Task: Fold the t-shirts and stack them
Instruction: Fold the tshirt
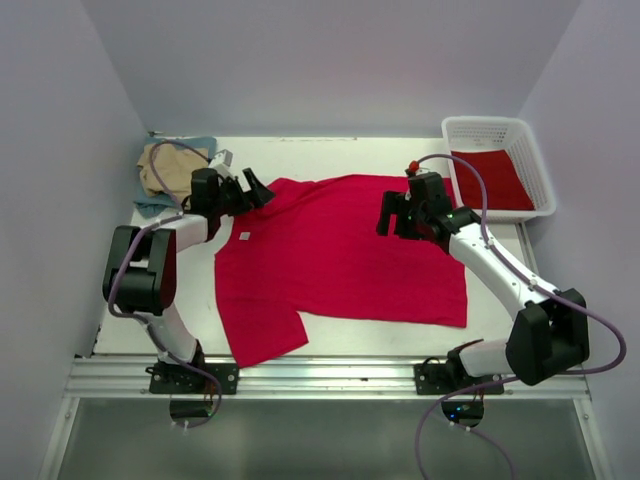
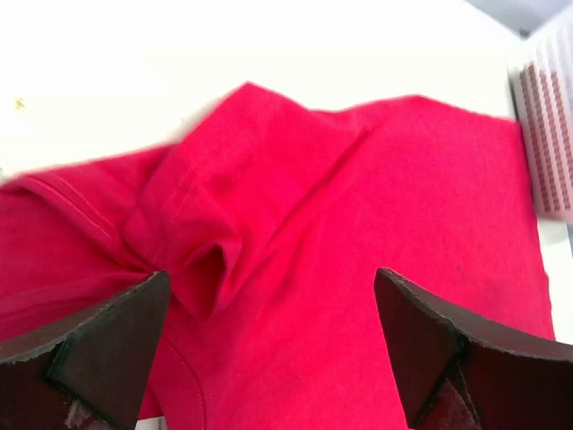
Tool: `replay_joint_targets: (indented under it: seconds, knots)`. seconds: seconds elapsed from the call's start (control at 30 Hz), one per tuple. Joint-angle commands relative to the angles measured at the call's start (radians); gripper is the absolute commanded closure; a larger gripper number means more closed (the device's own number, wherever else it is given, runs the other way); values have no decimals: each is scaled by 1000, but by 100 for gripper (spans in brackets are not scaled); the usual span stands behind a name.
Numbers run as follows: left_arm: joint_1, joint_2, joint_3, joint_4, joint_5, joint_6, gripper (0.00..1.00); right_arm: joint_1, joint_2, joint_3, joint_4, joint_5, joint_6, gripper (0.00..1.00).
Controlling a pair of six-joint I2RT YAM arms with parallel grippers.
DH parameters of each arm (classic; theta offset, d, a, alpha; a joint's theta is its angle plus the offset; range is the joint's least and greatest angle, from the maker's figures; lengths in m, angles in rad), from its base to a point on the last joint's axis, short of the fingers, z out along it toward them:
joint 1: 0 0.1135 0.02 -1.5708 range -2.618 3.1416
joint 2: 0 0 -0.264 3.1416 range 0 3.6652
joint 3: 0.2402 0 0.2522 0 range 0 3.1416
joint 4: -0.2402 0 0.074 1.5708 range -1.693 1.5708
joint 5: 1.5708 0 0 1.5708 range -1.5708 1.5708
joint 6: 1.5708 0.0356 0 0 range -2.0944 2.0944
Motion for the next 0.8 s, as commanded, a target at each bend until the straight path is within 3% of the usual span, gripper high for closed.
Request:
replay_joint_targets:
  seconds: [0.0,0.43,0.77]
  knots:
    - [-1,-61,33,-30,-143,24,0,4,4,27,35,12,-6,14]
    - [-1,258,350,-85,-161,-80,0,3,-16,21,9,33,-17,14]
    - [-1,376,531,-230,-230,-52,0,3,-24,16,-8,47,-20,14]
